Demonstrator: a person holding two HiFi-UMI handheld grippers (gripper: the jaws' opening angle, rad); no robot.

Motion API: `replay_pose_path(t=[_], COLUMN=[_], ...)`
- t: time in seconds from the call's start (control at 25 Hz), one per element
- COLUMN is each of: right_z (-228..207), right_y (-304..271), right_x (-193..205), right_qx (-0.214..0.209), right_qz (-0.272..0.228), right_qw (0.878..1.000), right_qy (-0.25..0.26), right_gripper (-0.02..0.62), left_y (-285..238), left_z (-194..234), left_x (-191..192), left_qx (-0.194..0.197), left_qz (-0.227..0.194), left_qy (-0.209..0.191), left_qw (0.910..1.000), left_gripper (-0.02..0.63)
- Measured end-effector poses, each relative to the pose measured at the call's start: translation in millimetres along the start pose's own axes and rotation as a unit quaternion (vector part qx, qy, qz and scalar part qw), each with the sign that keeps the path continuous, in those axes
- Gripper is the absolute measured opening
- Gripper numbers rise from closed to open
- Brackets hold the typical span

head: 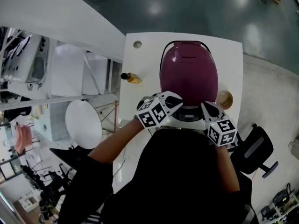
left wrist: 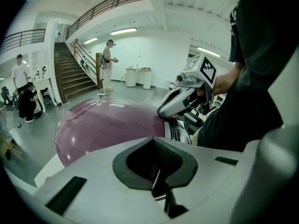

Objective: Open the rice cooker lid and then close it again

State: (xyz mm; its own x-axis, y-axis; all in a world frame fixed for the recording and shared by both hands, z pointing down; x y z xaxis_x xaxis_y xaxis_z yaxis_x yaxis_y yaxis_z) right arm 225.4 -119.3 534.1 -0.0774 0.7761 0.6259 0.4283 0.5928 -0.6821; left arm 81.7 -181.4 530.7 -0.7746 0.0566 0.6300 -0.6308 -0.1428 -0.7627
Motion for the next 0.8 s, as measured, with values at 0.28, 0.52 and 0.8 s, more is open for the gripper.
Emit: replay_pose_path(t=[0.28,0.52,0.8], right_z=[-2,1,20], right_y=[3,2,27], right_x=[1,7,-17], right_qx=[0.002,-0.003,-0.002], right_qz=[-0.015,-0.035,-0.104], right_qw=[1.000,0.999,0.995], right_qy=[-0.013,-0.041,-0.010], right_gripper=[-0.002,-0.002,-0.001], left_y=[-2,2,30], left_z=[-3,-4,3], left_x=[-3,4,7], left_qx=[-0.002,-0.042,-0.079], left_qz=[-0.003,-0.033,-0.111], left_qy=[0.010,0.018,0.110], left_qw=[0.9999,0.9984,0.9845], left_gripper=[0.003,0.003,0.003])
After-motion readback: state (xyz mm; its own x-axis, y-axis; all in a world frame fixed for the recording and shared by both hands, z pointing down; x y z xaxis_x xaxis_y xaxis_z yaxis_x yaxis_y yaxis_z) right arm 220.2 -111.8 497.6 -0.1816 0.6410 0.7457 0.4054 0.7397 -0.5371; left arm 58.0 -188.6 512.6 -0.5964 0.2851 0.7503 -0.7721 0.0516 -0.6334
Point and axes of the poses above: the fingertips, and each gripper's own axes: y backward along the fingers, z to its left, x out of its underside, the point moved 6 cm from there along y, backward along the fingers, and after that the axes turned 8 degrees about z, right-handed, at the moved point
